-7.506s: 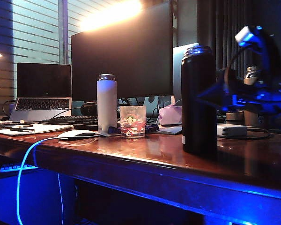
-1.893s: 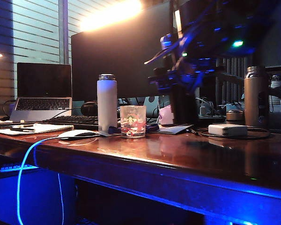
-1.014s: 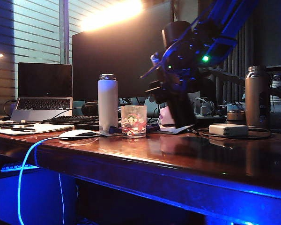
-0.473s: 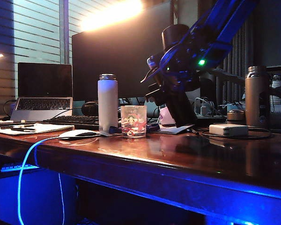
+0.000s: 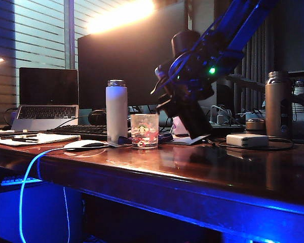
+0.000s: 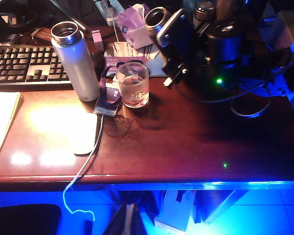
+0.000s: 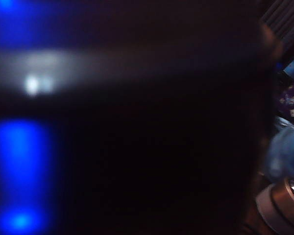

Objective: Pick up the black thermos, pour a little water from inside into the glass cup, then place the black thermos back on the table.

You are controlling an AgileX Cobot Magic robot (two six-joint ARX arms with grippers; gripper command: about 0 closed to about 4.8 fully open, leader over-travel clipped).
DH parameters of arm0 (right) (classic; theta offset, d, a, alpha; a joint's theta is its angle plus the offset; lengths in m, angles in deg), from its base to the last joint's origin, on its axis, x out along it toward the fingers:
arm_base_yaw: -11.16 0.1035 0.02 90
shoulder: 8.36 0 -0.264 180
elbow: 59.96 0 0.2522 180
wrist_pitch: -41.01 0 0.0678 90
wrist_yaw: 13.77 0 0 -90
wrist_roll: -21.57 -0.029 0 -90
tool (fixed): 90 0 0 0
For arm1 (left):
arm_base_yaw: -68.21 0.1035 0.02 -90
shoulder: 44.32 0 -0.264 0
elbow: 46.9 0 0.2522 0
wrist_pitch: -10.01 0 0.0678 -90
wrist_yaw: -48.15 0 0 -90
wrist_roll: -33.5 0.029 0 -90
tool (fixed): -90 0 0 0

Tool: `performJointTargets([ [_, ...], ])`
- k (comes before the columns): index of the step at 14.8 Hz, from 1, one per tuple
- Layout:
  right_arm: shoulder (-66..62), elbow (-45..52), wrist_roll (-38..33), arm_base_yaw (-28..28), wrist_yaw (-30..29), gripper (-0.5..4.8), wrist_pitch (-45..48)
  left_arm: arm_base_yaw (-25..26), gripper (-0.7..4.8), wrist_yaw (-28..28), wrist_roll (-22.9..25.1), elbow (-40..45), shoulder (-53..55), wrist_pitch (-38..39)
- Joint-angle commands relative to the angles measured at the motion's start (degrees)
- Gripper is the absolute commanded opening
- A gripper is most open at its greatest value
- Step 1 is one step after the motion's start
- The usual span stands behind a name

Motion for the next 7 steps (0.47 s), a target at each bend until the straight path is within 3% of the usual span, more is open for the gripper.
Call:
performJointTargets([
  [1,0.2,-1.6,0.6,0.1,-1.1,1.48,1.6,0.0,-0.02,0.2,-0.1,0.0,-0.1,-0.7],
  [7,-1.5,-1.6,1.6,0.1,-2.4,1.48,1.1,0.0,-0.02,0.3,-0.1,0.0,-0.1,-0.7],
])
